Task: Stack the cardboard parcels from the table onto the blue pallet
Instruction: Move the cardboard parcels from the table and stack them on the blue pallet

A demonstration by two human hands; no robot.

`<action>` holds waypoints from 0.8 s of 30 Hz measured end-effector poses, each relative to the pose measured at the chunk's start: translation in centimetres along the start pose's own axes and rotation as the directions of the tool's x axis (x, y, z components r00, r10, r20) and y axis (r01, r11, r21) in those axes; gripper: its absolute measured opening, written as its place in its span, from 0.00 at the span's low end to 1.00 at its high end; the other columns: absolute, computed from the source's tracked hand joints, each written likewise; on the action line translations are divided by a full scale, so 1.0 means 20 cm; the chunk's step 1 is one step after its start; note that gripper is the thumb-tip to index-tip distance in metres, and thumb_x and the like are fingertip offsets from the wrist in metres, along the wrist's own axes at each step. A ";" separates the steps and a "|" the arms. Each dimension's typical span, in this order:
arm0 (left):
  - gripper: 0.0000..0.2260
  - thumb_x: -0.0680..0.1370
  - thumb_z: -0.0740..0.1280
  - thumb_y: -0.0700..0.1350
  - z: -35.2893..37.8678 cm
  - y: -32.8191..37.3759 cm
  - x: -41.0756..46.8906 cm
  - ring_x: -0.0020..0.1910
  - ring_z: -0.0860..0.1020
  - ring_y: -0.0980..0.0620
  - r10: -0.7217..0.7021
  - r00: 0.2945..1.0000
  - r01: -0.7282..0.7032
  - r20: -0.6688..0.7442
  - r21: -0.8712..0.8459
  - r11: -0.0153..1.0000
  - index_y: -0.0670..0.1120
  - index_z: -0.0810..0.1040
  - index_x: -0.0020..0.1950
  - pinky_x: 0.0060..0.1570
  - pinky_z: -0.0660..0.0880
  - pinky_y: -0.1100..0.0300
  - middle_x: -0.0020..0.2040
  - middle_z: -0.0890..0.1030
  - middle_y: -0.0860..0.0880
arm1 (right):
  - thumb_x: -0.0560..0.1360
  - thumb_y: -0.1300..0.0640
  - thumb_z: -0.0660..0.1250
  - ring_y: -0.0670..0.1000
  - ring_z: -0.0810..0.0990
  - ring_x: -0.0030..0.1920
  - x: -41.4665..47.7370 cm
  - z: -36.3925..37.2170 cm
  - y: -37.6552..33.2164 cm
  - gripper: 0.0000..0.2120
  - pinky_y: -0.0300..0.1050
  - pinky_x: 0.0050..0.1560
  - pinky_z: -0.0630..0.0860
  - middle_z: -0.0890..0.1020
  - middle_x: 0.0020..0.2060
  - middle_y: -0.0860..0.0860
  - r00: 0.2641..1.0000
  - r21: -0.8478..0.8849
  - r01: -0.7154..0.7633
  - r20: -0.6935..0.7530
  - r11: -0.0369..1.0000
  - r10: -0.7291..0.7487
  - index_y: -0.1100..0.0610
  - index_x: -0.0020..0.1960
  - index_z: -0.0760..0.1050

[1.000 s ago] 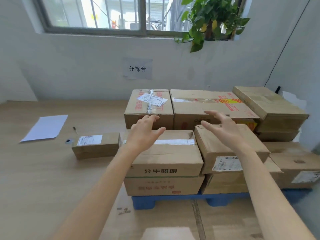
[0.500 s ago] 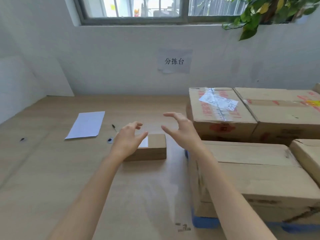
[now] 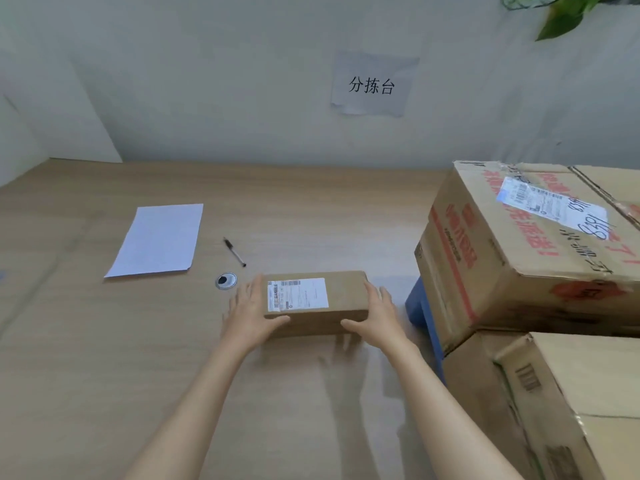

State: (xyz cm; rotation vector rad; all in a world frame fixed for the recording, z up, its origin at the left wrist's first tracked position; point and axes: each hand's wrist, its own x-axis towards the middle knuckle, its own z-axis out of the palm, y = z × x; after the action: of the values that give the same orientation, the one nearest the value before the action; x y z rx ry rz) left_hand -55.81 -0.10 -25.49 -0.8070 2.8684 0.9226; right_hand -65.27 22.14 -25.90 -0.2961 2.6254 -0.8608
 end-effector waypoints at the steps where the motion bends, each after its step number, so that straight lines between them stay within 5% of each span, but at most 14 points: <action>1: 0.46 0.68 0.73 0.58 0.05 -0.04 0.03 0.74 0.56 0.43 -0.017 0.999 0.017 0.027 0.000 1.000 0.56 0.47 0.77 0.69 0.62 0.45 0.76 0.55 0.46 | 0.69 0.48 0.74 0.55 0.50 0.77 0.03 0.04 0.04 0.49 0.55 0.71 0.62 0.47 0.78 0.54 0.999 0.004 -0.043 0.013 0.999 0.043 0.45 0.78 0.44; 4: 0.55 0.67 0.75 0.58 0.17 -0.16 0.11 0.76 0.51 0.42 -0.049 0.995 0.049 0.083 0.007 0.999 0.61 0.34 0.75 0.71 0.56 0.45 0.78 0.46 0.43 | 0.68 0.48 0.76 0.58 0.50 0.77 0.12 0.13 0.14 0.54 0.57 0.72 0.61 0.41 0.78 0.56 0.992 -0.002 -0.122 0.029 0.993 0.122 0.41 0.77 0.39; 7: 0.56 0.66 0.75 0.59 0.25 -0.24 0.18 0.75 0.55 0.42 -0.068 0.993 0.065 0.098 0.032 0.997 0.62 0.31 0.74 0.69 0.59 0.44 0.78 0.51 0.43 | 0.68 0.46 0.76 0.59 0.57 0.75 0.19 0.18 0.20 0.54 0.58 0.71 0.62 0.49 0.77 0.56 0.992 -0.009 -0.125 0.016 0.992 0.125 0.40 0.76 0.37; 12: 0.52 0.68 0.73 0.58 0.33 -0.28 0.23 0.69 0.67 0.48 0.043 0.999 -0.042 -0.006 0.067 0.997 0.57 0.36 0.77 0.61 0.65 0.48 0.75 0.62 0.52 | 0.69 0.45 0.73 0.56 0.70 0.68 0.27 0.23 0.25 0.53 0.65 0.67 0.65 0.68 0.71 0.49 0.999 -0.030 -0.034 -0.012 0.999 0.034 0.34 0.73 0.33; 24: 0.43 0.71 0.71 0.57 0.18 -0.23 0.18 0.65 0.72 0.47 0.076 0.976 -0.060 -0.205 0.083 0.995 0.56 0.49 0.78 0.60 0.66 0.50 0.67 0.74 0.49 | 0.75 0.48 0.69 0.54 0.74 0.63 0.21 0.20 0.11 0.43 0.67 0.72 0.51 0.77 0.62 0.50 0.979 -0.102 0.064 -0.188 0.993 -0.083 0.44 0.78 0.43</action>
State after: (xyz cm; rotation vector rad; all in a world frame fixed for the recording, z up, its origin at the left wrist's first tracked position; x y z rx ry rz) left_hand -57.17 -2.90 -31.52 -0.8506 3.1075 0.7707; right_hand -67.76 20.46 -31.27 -0.3534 2.8570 -0.8266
